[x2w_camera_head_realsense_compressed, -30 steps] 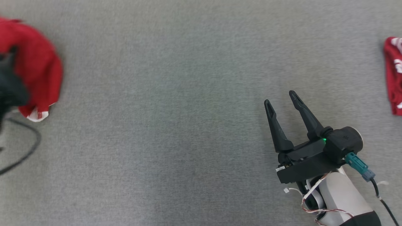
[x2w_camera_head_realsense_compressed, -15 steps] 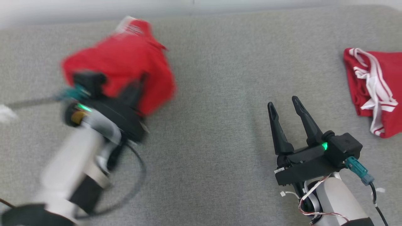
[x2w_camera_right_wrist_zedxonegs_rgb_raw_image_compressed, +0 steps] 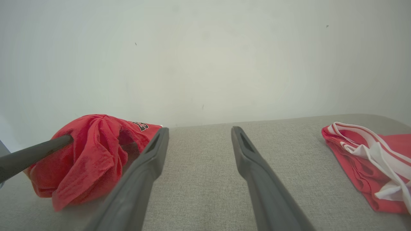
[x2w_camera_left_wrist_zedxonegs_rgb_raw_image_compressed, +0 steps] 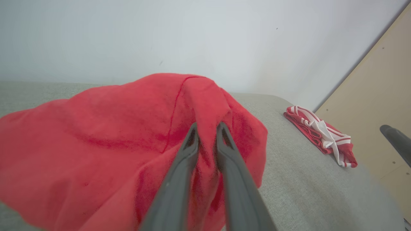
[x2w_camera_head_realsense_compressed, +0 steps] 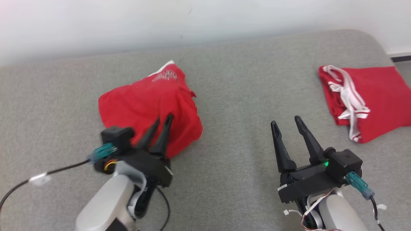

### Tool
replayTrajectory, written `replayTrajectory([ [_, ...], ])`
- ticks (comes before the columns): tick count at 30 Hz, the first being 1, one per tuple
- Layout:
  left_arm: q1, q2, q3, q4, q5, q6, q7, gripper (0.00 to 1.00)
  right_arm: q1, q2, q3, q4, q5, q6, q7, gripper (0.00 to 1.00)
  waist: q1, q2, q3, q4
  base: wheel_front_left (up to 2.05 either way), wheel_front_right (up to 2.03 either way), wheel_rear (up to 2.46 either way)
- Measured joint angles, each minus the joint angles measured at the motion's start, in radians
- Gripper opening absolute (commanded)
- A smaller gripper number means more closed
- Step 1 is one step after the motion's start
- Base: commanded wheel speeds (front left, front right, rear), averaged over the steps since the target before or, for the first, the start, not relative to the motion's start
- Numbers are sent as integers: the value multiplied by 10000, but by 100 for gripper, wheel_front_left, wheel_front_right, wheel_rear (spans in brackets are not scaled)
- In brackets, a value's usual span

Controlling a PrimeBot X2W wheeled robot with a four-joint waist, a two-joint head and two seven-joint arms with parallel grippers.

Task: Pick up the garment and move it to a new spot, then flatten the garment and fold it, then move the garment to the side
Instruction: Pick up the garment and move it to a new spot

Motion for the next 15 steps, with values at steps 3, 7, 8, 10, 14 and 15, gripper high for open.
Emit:
replayTrajectory([
  [3, 547, 42, 894, -336, 470, 182, -29, 100, 134, 79, -73, 40, 2, 0, 0, 100, 0, 0, -236, -157, 0, 0, 0],
  [7, 1716, 194, 2132, -993, 1452, 311, -38, 100, 390, 161, -263, 105, -13, 0, 0, 100, 0, 0, -576, -330, 0, 0, 0],
  [8, 2020, 207, 2487, -1200, 1639, 389, -38, 100, 456, 171, -330, 113, -33, 0, 0, 100, 0, 0, -662, -363, 0, 0, 0],
  [10, 2612, 259, 3227, -1595, 2125, 527, -38, 100, 612, 176, -458, 109, -63, 0, 0, 100, -1, 0, -833, -413, 0, 0, 0],
  [14, 3856, 244, 4673, -2523, 3221, 823, -38, 100, 942, 186, -688, 81, -167, 0, 0, 100, 0, -1, -1127, -440, 0, 0, 0],
  [15, 4152, 221, 4980, -2750, 3511, 886, -38, 100, 1015, 198, -736, 71, -203, 0, 0, 100, 0, 0, -1188, -427, 0, 0, 0],
])
